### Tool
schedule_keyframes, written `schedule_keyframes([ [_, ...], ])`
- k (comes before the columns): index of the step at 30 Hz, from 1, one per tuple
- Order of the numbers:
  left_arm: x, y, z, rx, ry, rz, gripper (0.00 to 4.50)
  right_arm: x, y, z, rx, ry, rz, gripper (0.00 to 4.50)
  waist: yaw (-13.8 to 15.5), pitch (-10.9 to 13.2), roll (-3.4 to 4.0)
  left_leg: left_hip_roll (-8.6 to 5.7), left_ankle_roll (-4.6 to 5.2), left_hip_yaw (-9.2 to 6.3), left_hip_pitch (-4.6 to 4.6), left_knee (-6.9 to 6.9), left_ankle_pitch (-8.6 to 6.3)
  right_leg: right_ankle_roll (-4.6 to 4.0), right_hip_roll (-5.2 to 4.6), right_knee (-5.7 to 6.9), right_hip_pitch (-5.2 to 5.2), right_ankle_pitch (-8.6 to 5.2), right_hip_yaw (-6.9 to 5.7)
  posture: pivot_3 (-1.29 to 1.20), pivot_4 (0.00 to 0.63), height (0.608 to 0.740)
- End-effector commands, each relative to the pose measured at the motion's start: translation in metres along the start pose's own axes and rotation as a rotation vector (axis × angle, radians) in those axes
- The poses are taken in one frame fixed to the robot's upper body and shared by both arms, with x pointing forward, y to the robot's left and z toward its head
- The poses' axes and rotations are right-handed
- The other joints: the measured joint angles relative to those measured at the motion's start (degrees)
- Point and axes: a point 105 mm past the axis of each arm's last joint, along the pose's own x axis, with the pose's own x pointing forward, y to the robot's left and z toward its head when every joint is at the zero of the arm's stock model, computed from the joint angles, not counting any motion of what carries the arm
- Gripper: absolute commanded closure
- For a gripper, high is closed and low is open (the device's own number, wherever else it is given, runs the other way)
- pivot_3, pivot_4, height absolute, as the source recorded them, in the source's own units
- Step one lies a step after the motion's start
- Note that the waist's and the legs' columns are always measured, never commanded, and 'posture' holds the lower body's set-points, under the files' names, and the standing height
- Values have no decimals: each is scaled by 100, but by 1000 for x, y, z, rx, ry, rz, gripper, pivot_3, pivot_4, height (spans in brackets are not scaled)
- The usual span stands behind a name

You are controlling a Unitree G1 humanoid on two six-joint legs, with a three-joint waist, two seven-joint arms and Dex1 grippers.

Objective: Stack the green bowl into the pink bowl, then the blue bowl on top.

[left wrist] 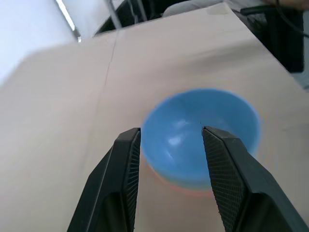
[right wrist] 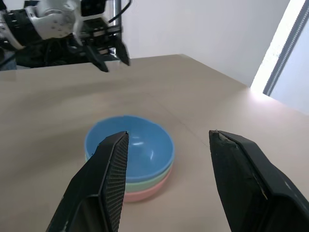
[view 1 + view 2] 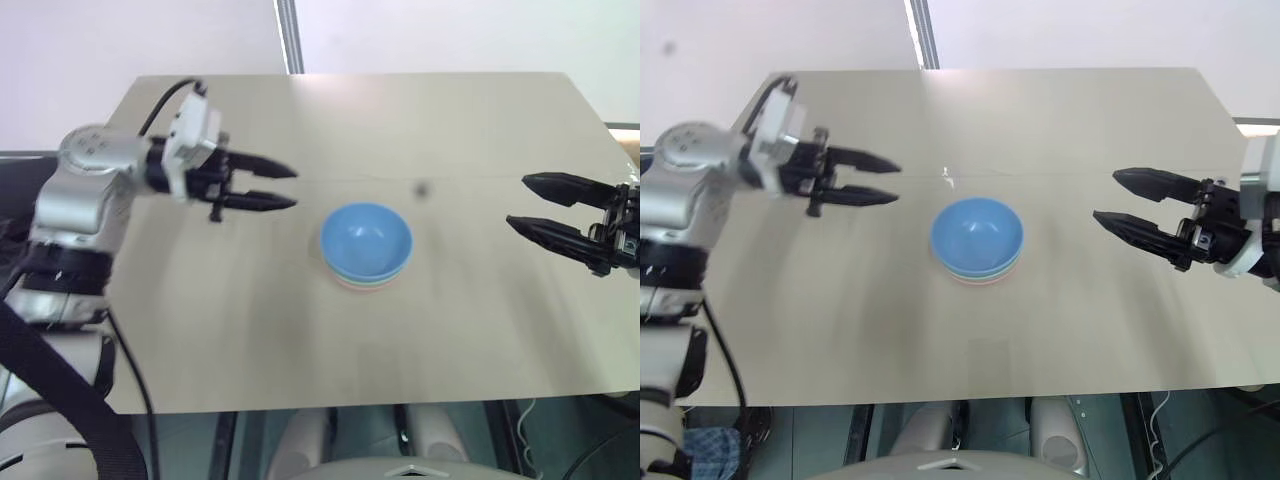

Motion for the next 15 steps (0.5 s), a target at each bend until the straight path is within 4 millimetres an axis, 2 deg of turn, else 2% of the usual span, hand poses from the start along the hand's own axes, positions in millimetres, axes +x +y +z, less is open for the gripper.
schedule_keyframes([
  [1,-28,-26,1,-69,8,-6,2379,-11,3,12,-12,-17,18,1553,-1,2,3,2,0,0,0,-1,0,0,0,-3,0,0,1,0,150,740],
  [8,-54,-50,-3,-196,-12,150,2379,-31,4,-9,7,83,37,1553,153,3,5,8,22,-3,4,-1,-12,0,-4,-4,8,0,-3,0,150,740],
  [15,-58,-72,-2,-238,-9,185,2379,-49,9,-33,-10,195,107,1553,158,6,10,12,21,4,16,-10,-13,0,-7,-11,16,0,2,0,150,740],
])
